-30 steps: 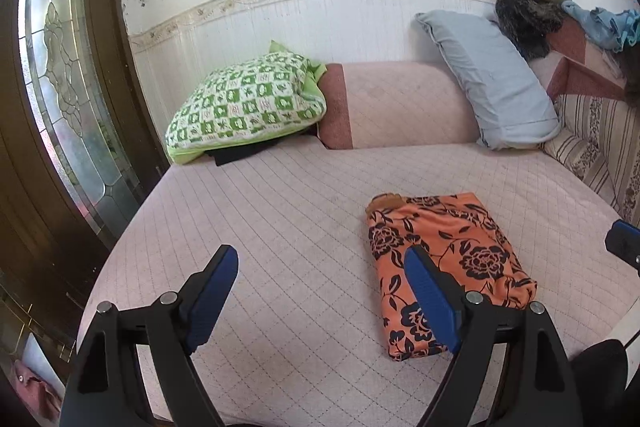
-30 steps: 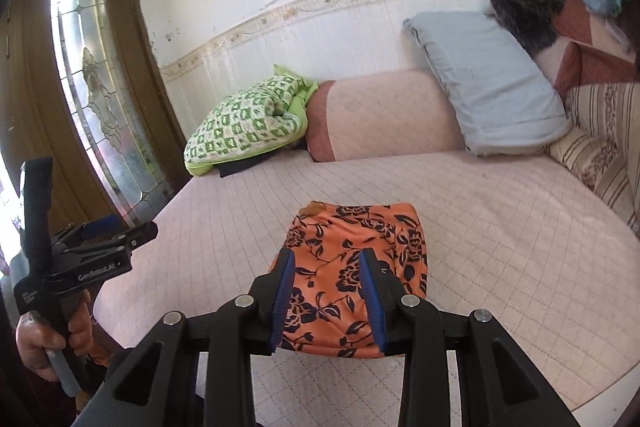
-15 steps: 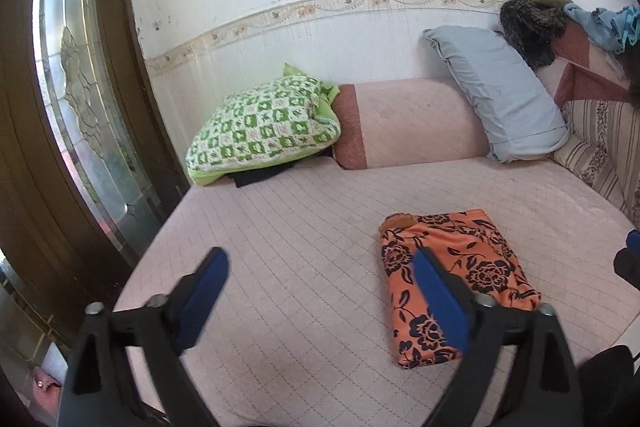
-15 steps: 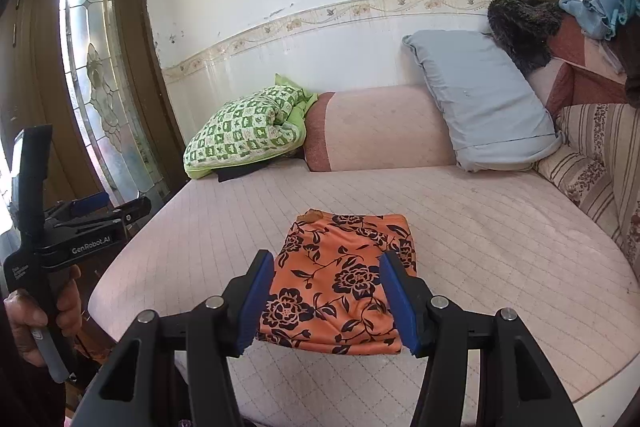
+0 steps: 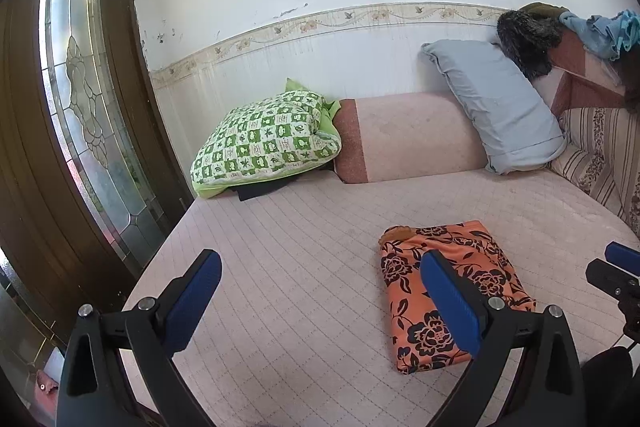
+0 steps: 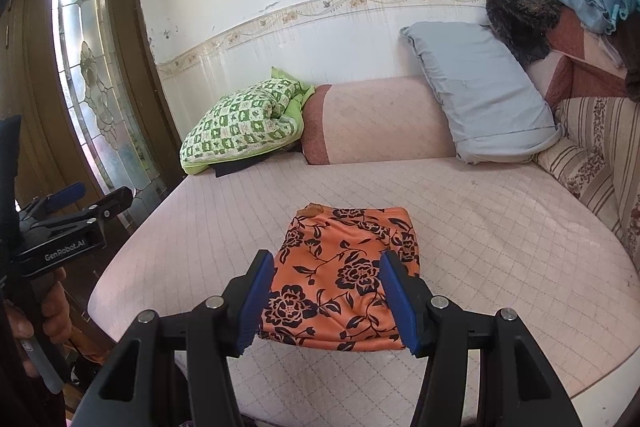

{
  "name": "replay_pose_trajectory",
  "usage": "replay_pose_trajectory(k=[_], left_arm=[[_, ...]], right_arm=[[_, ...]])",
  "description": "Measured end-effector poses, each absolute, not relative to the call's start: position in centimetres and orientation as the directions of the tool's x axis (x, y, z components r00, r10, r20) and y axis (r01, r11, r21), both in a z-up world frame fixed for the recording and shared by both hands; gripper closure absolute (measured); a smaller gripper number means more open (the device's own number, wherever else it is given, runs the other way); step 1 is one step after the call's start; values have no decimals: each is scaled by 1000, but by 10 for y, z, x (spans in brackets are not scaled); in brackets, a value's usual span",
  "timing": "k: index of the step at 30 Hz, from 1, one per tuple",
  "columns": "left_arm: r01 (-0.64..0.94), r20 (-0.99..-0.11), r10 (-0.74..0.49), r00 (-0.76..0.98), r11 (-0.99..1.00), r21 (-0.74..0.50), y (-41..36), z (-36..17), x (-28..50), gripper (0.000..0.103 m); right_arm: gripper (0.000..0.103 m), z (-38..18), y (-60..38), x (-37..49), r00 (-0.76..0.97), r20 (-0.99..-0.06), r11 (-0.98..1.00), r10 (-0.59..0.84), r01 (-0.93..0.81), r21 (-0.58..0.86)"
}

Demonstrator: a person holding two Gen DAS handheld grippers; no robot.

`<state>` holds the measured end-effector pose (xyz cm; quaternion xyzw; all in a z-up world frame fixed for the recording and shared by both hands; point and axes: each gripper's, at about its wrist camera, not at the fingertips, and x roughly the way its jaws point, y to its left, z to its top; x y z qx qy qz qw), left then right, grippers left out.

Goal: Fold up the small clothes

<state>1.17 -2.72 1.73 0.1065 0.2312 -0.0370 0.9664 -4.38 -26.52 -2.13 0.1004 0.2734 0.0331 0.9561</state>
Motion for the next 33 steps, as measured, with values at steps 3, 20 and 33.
replay_pose_trajectory(k=[3,20,33], left_arm=[[125,-468,-30,883,977,174,-25,16,13,3],[146,-586,-47,809,982,122,-20,-19,34,3],[134,-619,-27,785,983,127,-14,-34,40,3]], right_arm=[[44,-24,-264,-38,842,-525,974,125,-3,227],[44,-41,-261,-19,808,-573,963,141,22,269],[44,-53,-251,-4,785,-596,962,167,2,272]])
